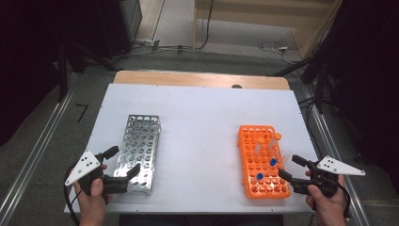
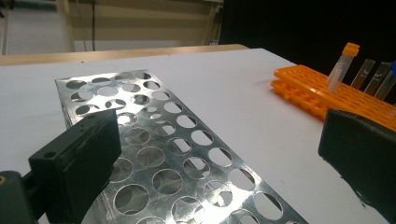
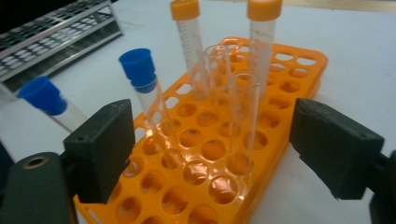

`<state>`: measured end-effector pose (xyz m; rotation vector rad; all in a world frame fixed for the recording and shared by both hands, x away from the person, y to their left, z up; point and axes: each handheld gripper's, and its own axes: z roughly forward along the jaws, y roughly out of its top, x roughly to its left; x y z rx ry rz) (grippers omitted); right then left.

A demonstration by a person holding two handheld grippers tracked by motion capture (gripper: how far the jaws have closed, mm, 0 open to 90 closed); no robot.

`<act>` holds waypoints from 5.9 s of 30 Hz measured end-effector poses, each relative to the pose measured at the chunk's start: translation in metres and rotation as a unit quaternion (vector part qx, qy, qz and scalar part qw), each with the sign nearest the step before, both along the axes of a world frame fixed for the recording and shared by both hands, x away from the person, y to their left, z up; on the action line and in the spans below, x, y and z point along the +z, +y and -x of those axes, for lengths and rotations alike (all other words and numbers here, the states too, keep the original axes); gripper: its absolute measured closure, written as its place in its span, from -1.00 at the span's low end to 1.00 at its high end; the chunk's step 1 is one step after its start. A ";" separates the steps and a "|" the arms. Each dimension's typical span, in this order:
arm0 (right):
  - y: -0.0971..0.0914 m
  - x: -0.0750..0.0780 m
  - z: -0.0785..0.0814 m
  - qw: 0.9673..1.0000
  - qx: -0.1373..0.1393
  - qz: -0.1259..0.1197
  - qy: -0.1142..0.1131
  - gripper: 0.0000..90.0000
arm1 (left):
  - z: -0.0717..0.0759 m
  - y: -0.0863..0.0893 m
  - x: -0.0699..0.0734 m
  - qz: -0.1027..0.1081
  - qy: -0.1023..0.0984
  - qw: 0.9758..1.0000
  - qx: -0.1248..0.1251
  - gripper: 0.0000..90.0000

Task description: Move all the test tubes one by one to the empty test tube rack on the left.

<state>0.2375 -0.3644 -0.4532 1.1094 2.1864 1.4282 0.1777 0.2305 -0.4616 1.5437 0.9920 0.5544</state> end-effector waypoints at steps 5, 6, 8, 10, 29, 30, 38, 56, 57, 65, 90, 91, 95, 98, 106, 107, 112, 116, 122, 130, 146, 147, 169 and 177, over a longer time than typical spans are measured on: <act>0.001 -0.012 -0.008 0.999 -0.025 0.013 0.021 -0.23 | 0.000 -0.002 0.002 -0.002 0.000 1.000 0.005 -1.00; 0.002 -0.014 -0.010 0.999 -0.028 0.014 0.024 -0.17 | 0.000 -0.002 0.002 -0.002 0.000 1.000 0.005 -1.00; 0.002 -0.018 -0.013 0.999 -0.028 0.012 0.028 0.00 | 0.001 -0.001 0.002 0.001 -0.001 1.000 0.007 -1.00; 0.002 -0.022 -0.014 0.999 -0.031 0.021 0.028 0.09 | 0.001 -0.001 0.004 0.001 -0.001 1.000 0.008 -1.00; 0.009 -0.030 -0.013 0.999 -0.024 0.049 0.003 0.62 | 0.004 -0.016 0.010 -0.007 -0.003 1.000 0.005 -0.93; 0.009 -0.030 -0.013 0.998 -0.029 0.051 0.005 0.63 | 0.005 -0.016 0.010 -0.009 -0.003 1.000 0.005 -0.93; 0.009 -0.025 -0.013 0.999 -0.031 0.043 0.008 0.64 | 0.004 -0.019 0.010 -0.009 0.000 1.000 -0.002 -0.93; 0.003 0.023 0.000 0.999 -0.038 0.013 -0.022 0.65 | 0.007 -0.027 0.014 -0.001 -0.003 1.000 -0.021 -0.93; 0.003 0.023 0.000 0.999 -0.038 0.013 -0.022 0.65 | 0.007 -0.028 0.014 0.000 -0.003 1.000 -0.022 -0.93; 0.009 0.050 0.004 0.998 -0.032 -0.010 -0.049 0.65 | 0.006 -0.034 0.015 -0.005 -0.003 1.000 -0.029 -0.94; 0.079 0.078 0.016 0.994 0.059 -0.042 -0.078 0.65 | 0.003 -0.061 0.023 -0.021 -0.005 0.998 -0.062 -0.94; 0.090 0.074 0.019 0.994 0.071 -0.037 -0.075 0.65 | 0.003 -0.064 0.023 -0.023 -0.003 0.998 -0.064 -0.94; 0.106 0.066 0.022 0.993 0.092 -0.031 -0.064 0.65 | 0.004 -0.071 0.024 -0.023 0.001 0.997 -0.068 -0.90; 0.115 0.059 0.024 0.993 0.103 -0.026 -0.056 0.65 | 0.004 -0.077 0.024 -0.024 0.005 0.997 -0.075 -0.87; 0.134 0.046 0.032 0.991 0.121 -0.006 -0.048 0.65 | 0.005 -0.092 0.025 -0.026 0.012 0.996 -0.087 -0.77; 0.139 0.042 0.035 0.991 0.129 -0.002 -0.044 0.65 | 0.005 -0.094 0.025 -0.027 0.013 0.996 -0.086 -0.71; 0.147 0.036 0.039 0.989 0.139 0.005 -0.039 0.65 | 0.006 -0.102 0.027 -0.030 0.015 0.996 -0.086 -0.60; 0.152 0.033 0.041 0.989 0.144 0.009 -0.036 0.65 | 0.007 -0.110 0.029 -0.033 0.017 0.995 -0.098 -0.53; 0.160 0.026 0.044 0.987 0.154 0.019 -0.031 0.65 | 0.006 -0.119 0.031 -0.023 0.018 0.992 -0.120 -0.42; 0.171 0.018 0.046 0.986 0.164 0.031 -0.022 0.65 | 0.006 -0.134 0.034 -0.021 0.016 0.988 -0.152 -0.25; 0.191 0.006 0.049 0.981 0.186 0.050 -0.012 0.65 | 0.008 -0.166 0.035 -0.019 0.018 0.973 -0.227 0.19; 0.192 0.006 0.049 0.981 0.187 0.051 -0.010 0.65 | 0.008 -0.167 0.034 -0.023 0.019 0.973 -0.230 0.21; 0.201 0.001 0.052 0.976 0.210 0.049 -0.013 0.65 | 0.007 -0.181 0.028 -0.046 0.030 0.972 -0.228 0.69; 0.201 0.000 0.052 0.977 0.209 0.043 -0.009 0.62 | 0.006 -0.179 0.028 -0.043 0.032 0.973 -0.224 0.70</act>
